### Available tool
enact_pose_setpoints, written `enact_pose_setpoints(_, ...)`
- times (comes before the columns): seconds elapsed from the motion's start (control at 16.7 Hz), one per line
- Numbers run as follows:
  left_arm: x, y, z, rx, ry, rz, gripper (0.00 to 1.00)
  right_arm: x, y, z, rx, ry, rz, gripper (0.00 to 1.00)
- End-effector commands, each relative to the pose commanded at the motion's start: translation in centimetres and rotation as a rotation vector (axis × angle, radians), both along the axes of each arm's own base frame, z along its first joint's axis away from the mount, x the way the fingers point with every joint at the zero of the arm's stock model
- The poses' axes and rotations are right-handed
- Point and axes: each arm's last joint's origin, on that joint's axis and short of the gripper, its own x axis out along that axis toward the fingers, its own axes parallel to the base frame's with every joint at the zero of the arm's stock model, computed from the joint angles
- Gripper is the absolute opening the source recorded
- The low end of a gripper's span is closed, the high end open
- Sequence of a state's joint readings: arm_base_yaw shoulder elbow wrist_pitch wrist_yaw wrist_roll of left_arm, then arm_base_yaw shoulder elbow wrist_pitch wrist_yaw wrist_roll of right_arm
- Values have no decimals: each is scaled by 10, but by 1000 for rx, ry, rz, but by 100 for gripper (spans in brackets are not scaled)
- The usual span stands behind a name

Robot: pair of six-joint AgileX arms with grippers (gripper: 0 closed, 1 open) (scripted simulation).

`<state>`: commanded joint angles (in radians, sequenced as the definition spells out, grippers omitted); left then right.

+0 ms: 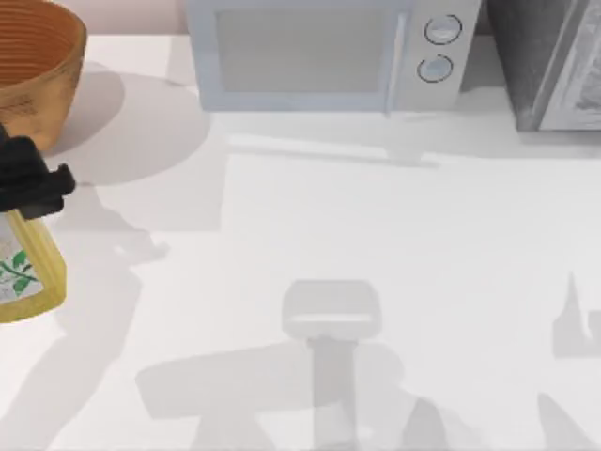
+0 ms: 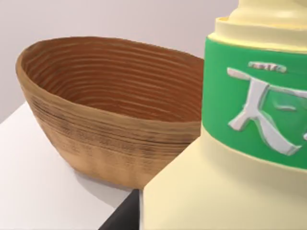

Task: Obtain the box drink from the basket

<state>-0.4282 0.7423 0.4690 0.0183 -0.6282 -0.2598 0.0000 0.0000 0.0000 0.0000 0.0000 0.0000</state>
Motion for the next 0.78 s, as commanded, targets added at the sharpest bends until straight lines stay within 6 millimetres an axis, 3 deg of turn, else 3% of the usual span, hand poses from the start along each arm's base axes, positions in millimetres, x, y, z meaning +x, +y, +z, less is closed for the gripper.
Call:
enact_pose_setpoints(0.18,32,-46,14,15,27,91,0,0,0,0,0,0,0,100)
enact_pose_setpoints(0.36,57,-108,12,57,15,180,0,0,0,0,0,0,0,100)
enact_pose_setpoints(0.54,67,-175,-6,112,-36,253,0,0,0,0,0,0,0,100)
enact_pose_setpoints(0.78,60,-249,-43,178,-135,314,0,0,0,0,0,0,0,100)
